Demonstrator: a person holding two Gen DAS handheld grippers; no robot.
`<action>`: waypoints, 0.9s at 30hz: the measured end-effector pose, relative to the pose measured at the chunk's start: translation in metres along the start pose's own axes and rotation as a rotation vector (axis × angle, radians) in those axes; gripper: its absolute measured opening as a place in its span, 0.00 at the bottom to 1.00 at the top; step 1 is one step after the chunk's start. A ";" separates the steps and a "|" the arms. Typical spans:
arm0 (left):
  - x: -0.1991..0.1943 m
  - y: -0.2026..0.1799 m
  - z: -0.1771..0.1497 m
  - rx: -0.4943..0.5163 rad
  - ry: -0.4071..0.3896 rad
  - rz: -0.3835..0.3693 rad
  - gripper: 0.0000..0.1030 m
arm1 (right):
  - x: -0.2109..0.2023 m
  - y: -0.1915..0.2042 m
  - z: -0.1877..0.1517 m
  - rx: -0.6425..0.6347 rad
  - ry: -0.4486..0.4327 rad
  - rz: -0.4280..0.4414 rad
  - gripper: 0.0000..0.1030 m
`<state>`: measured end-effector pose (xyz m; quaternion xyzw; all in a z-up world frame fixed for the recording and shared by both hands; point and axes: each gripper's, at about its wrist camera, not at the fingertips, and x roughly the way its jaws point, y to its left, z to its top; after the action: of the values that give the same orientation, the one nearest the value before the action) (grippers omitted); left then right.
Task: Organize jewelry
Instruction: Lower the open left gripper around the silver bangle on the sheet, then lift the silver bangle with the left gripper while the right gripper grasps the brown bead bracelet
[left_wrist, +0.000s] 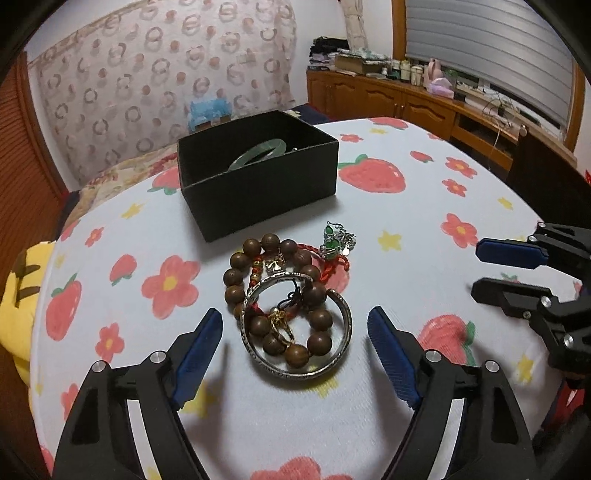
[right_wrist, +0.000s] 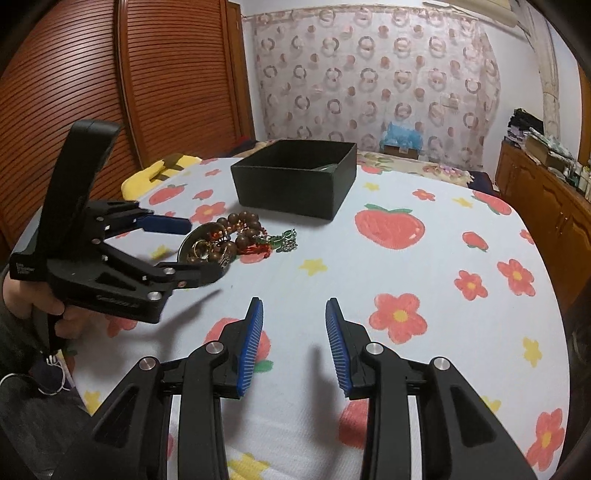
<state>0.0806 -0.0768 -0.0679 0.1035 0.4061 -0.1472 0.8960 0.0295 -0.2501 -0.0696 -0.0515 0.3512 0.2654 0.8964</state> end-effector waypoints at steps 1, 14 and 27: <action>0.001 -0.001 0.001 0.000 -0.001 -0.001 0.75 | 0.000 0.000 0.000 -0.002 -0.001 0.000 0.37; -0.017 0.004 -0.012 -0.037 -0.050 0.011 0.56 | 0.003 0.001 0.000 -0.006 0.000 0.007 0.37; -0.057 0.023 -0.027 -0.109 -0.127 0.017 0.56 | 0.004 0.001 0.001 -0.005 0.008 -0.017 0.37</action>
<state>0.0336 -0.0366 -0.0405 0.0486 0.3551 -0.1235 0.9254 0.0314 -0.2472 -0.0713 -0.0577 0.3537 0.2583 0.8971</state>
